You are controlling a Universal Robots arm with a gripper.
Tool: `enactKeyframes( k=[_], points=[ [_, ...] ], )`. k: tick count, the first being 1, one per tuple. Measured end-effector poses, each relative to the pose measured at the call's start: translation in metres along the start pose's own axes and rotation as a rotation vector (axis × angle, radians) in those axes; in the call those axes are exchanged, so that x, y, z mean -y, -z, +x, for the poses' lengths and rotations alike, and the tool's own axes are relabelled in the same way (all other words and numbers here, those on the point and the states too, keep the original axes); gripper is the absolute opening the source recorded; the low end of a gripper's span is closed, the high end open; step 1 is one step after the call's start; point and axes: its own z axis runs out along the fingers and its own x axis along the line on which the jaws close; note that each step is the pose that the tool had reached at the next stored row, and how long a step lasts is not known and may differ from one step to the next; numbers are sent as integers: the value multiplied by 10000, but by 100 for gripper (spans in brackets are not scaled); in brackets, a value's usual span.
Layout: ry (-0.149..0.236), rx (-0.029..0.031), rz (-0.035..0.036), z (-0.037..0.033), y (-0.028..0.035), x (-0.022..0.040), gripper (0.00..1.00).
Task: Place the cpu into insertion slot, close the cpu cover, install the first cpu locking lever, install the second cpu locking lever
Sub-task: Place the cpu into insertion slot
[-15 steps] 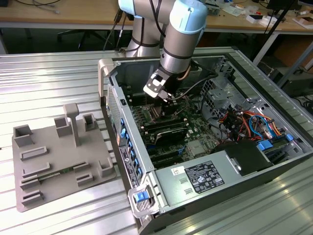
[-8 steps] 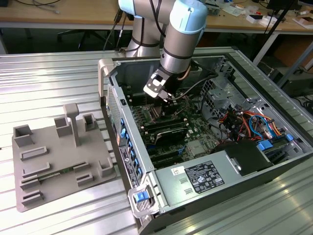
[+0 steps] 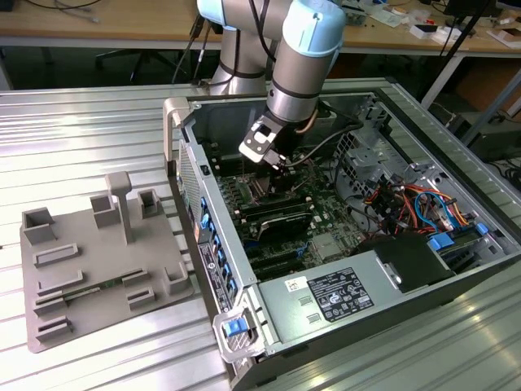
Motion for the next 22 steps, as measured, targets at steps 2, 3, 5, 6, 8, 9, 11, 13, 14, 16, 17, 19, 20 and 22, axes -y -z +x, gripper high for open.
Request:
enactKeyframes(
  k=[2,3,5,6,8,9,11,13,14,16,17,19,20,22],
  points=[
    [0,2,0,0,0,-1,62],
    [1,10,0,0,5,-1,62],
    [1,10,0,-1,35,-1,62],
    [0,11,0,-2,48,-1,62],
    [-2,9,0,-1,51,-2,62],
    [0,10,3,-1,51,-5,62],
    [-4,11,37,-1,50,-40,62],
    [-22,11,58,-2,50,-59,62],
    [-42,11,60,-2,49,-59,62],
    [-73,10,60,-1,49,-60,62],
    [-75,13,62,-2,55,-60,62],
    [-76,8,58,-2,65,-60,62],
    [-76,10,59,-2,57,-60,62],
    [-76,11,72,-1,11,-60,62]
  ],
)
